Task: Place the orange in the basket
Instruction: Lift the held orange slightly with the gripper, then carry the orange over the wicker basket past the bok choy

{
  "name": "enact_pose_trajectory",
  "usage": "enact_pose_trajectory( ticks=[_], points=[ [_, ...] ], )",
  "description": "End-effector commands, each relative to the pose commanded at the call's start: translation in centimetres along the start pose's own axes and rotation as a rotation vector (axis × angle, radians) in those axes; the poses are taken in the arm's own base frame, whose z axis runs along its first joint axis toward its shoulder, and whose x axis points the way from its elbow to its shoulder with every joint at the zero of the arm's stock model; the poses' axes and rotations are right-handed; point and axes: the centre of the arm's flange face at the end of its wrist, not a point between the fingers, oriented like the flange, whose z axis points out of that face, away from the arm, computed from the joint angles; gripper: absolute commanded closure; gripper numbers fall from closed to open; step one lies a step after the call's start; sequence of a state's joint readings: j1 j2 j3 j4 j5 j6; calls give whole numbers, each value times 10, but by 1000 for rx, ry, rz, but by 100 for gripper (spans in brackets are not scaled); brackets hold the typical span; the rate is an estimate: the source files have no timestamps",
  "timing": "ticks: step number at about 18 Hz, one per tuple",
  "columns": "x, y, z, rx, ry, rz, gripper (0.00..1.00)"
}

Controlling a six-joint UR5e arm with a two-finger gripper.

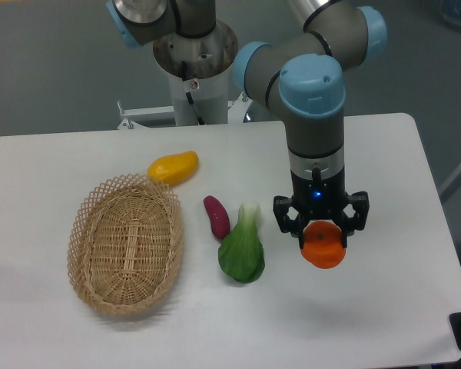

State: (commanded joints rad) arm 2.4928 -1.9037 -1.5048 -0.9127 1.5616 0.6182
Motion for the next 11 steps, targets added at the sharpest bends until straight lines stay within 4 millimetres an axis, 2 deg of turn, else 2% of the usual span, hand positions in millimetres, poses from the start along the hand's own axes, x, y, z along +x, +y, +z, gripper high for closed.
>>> enact_pose_trajectory(
  ticks=[7,9,11],
  points=[
    [11,1,5,-7,18,-3,36],
    [29,-1,6,-12,29,9,36],
    [41,10,9,-32,39,-9,36]
  ],
)
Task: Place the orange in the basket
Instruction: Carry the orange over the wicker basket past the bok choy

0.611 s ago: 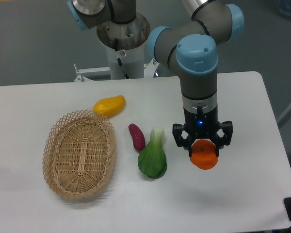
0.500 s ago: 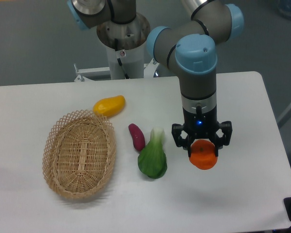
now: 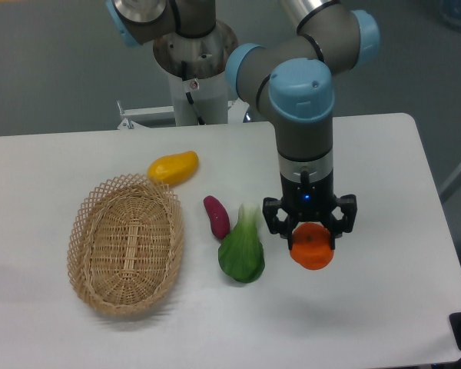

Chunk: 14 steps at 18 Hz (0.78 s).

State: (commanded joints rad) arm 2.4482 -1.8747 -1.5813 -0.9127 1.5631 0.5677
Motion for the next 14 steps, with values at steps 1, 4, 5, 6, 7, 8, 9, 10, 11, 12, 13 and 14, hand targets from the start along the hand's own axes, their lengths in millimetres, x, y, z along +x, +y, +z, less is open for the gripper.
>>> enact_pose_trajectory(
  ticks=[1,4,5,6,7,8,9,10,11,12,13,14],
  points=[
    [18,9,2,-16,13,11,36],
    [59,18,-1,-29,39,-10,35],
    [73,18,1,-34,47,-19,36],
    [91,15,2,-37,58,-23,36],
    [108,13,5,-44,66,-29,36],
    [129,8,6,-42,75,-50,35],
    [147,6,5,-41,88,-56,35],
    [169,2,7,-45,95,-47,35],
    [189,0,8,-46,105,-33,35],
    [199,0,9,-50,110,-33,35],
    [220,3,16,-68,123,-32,35],
    [231,5,21,-79,131,-32,35]
  ],
)
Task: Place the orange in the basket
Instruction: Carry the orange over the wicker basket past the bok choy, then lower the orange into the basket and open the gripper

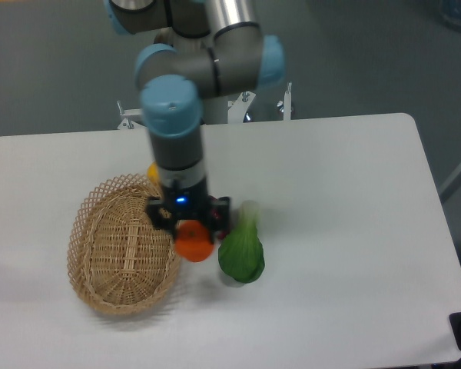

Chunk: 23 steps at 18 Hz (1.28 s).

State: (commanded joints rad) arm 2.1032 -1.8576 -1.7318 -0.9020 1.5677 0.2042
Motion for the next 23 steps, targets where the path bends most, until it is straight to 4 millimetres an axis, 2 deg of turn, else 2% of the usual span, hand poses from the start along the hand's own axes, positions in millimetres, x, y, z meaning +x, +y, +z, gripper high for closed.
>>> enact_pose_trajectory(
  ticks=[1,5,8,10,12,14,23],
  points=[
    [12,1,12,-20,7,10,35],
    [57,5,39,-67,28,40,35],
    [70,7,47,-79,32,42,35],
    [74,7,50,-83,34,47,34],
    [80,12,53,-92,34,59,27],
    [79,10,51,-82,31,61,0],
    [75,3,26,-36,24,71,0]
  ],
)
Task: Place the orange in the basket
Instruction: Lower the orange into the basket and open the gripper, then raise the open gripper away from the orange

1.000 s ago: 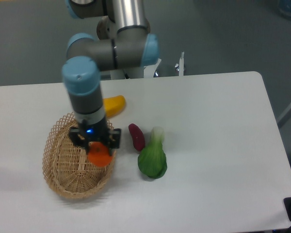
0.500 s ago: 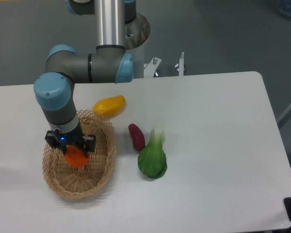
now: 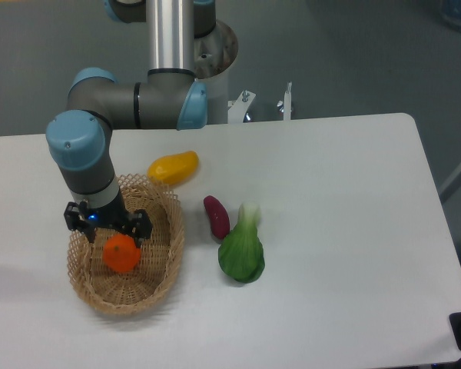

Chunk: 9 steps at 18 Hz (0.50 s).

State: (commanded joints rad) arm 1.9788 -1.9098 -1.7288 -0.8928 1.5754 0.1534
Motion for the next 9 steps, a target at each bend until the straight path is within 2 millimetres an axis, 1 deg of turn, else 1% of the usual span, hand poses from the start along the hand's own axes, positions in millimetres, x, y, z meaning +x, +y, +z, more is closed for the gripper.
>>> enact_pose_trajectory(
  ticks=[2,4,5,6,7,8,9],
  points=[
    [-7,-3,-3,7,-12,-5,0],
    [-20,-5,-6,11,-41,21,0],
    [-25,-8,-20,27,-65,37,0],
    [-26,-6,-38,49,-71,39,0],
    [-34,-3,-49,65,-75,34,0],
    [-43,-1,-51,63,-78,63,0],
    [-45,-1,-51,57,-91,136,0]
  ],
)
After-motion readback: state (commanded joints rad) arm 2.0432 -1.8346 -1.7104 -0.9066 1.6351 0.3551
